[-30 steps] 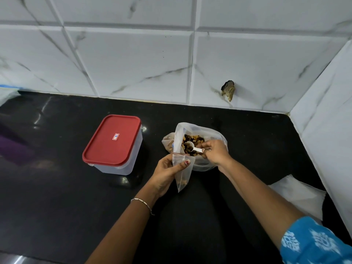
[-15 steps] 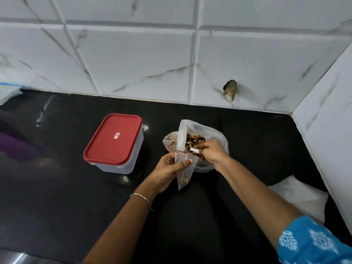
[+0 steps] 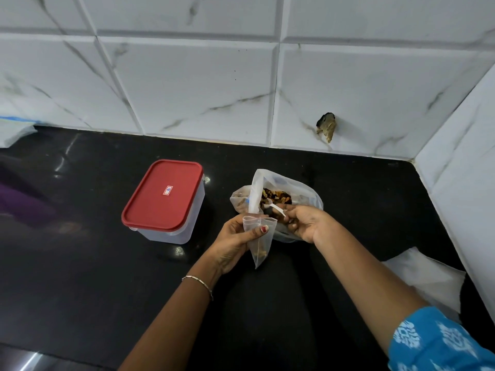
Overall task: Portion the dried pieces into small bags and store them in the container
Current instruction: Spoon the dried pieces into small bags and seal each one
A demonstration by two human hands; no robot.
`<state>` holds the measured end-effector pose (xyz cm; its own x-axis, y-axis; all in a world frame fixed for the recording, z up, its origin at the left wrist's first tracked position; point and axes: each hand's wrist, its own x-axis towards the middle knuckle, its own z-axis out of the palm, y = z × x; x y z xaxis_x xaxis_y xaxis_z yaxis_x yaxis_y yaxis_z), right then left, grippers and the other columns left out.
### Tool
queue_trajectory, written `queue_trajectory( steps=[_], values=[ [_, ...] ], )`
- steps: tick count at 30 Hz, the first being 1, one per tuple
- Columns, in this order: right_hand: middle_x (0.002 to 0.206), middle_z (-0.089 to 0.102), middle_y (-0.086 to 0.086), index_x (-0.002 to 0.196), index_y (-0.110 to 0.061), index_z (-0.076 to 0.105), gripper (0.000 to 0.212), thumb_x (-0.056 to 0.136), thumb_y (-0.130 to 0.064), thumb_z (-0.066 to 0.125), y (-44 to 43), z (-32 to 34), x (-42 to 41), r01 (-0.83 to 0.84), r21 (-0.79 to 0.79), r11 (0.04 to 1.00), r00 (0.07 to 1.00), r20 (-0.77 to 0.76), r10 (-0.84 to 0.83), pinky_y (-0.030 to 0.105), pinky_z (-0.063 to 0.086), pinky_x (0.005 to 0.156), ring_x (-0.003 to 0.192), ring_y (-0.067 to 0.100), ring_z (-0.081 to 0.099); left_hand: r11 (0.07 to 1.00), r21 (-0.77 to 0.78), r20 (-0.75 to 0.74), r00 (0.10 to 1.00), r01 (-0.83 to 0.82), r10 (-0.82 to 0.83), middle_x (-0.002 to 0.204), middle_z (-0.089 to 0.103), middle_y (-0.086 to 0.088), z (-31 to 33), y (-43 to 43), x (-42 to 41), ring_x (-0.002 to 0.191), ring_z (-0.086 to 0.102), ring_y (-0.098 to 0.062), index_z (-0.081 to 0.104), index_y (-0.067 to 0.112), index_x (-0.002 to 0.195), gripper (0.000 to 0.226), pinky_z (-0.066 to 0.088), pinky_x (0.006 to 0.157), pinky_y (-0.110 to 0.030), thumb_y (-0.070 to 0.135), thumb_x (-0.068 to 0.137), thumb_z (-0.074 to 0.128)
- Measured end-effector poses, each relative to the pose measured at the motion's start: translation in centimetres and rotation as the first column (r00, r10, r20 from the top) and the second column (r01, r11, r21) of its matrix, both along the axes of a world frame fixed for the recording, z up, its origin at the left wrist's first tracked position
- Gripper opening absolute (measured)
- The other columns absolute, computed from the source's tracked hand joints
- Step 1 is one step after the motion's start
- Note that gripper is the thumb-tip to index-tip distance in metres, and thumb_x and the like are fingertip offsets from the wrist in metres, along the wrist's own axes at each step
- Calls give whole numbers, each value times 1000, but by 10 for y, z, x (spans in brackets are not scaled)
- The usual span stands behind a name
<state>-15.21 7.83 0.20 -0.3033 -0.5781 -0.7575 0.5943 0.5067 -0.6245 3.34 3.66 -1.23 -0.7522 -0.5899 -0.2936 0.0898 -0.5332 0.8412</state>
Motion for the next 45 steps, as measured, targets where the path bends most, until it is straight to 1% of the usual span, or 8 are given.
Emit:
queue_trajectory(
  steps=[12,16,27,30,36,39,41,45],
  values=[
    [103,62,11,113,-8,66,32,96,5,42,28,21,-5,-35,-92,995,995,-98,26,13,28,39,57,6,45,964,-240,58,990,-112,129,110,72,-3,-5,16,1,108,67,-19,65,13,110,40,56,87,-29,4,72,77],
    [88,69,5,109,-5,66,32,95,8,41,39,29,1,-44,-121,992,987,-159,25,13,29,38,56,6,47,923,-364,113,979,-120,172,126,61,-6,-16,24,-1,112,64,-15,64,24,112,52,55,91,-34,19,65,86],
    [78,67,4,99,-5,72,26,92,8,50,71,50,10,-201,-114,973,938,-308,157,15,31,40,56,7,49,787,-610,371,912,96,176,143,44,5,-30,28,0,133,43,-11,30,50,137,88,41,110,-37,20,74,82],
    [78,67,4,95,-8,73,26,91,7,52,74,51,13,-245,-77,966,889,-415,193,14,31,40,55,6,50,779,-616,381,909,114,169,141,41,11,-28,31,1,134,39,-11,27,40,145,92,38,112,-36,16,75,82],
    [68,67,0,93,-12,72,26,92,5,52,74,57,19,-336,11,942,710,-654,261,16,35,42,54,8,49,767,-630,362,920,121,152,138,41,16,-24,31,1,135,37,-10,30,44,137,88,37,111,-31,9,75,80],
    [96,72,7,82,-28,71,34,91,0,53,69,53,21,-395,120,911,498,-806,321,38,56,64,74,28,65,757,-642,366,916,122,163,146,41,6,-27,30,1,135,40,-14,29,51,132,87,39,111,-36,13,74,81],
    [101,71,3,83,-32,70,33,92,-5,54,67,53,24,-410,208,888,339,-869,361,42,56,74,83,29,67,749,-651,366,916,124,166,146,42,4,-29,30,1,134,42,-15,30,51,133,86,40,110,-35,15,74,82],
    [98,69,-3,104,-26,71,26,94,-11,53,66,56,34,-407,329,852,86,-915,394,25,45,53,59,8,55,743,-657,366,915,124,172,145,44,1,-34,28,1,132,44,-15,32,55,131,85,42,109,-36,19,73,83]
  ],
)
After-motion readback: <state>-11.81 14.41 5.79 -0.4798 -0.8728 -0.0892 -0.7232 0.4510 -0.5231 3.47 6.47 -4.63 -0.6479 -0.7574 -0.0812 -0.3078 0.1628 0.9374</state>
